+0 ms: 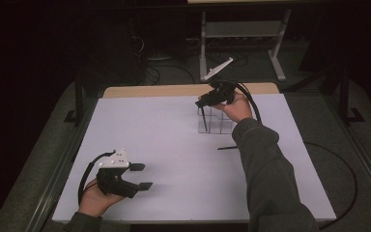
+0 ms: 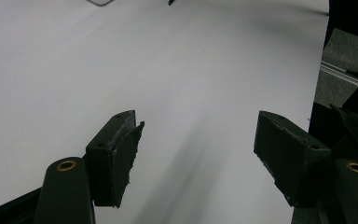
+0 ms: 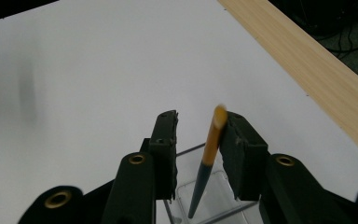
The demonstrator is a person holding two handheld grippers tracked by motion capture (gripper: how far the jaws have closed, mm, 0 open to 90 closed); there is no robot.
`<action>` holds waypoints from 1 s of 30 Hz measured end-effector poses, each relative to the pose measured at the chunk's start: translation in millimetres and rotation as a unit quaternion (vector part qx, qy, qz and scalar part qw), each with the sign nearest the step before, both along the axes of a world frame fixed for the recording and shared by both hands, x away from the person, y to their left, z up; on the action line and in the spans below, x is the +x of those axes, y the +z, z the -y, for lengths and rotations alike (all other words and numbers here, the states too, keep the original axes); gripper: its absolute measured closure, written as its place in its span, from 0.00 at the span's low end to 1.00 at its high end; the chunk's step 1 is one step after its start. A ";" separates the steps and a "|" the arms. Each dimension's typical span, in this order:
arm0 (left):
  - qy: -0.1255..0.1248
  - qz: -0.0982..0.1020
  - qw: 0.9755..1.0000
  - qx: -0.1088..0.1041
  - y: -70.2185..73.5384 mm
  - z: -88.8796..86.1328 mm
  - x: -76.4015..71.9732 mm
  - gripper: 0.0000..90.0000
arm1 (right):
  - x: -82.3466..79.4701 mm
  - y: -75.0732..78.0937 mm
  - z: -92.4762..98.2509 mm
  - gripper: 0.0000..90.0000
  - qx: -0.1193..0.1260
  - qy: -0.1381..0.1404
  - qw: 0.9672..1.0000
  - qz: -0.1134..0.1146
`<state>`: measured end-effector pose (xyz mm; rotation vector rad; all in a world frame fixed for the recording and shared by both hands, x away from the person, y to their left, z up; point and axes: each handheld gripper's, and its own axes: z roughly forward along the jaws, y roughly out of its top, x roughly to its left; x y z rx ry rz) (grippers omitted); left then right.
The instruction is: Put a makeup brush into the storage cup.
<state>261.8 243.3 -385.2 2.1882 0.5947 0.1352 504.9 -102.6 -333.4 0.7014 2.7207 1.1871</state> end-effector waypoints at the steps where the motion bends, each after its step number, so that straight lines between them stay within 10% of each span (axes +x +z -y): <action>1: 0.000 0.000 1.000 0.000 -0.1 0.3 -0.1 0.33 | -0.7 0.3 1.9 0.71 0.001 0.000 1.000 0.000; 30: -0.003 -0.003 1.000 0.006 -2.2 3.2 1.1 0.33 | -28.0 3.2 30.9 0.65 0.026 -0.022 0.999 -0.016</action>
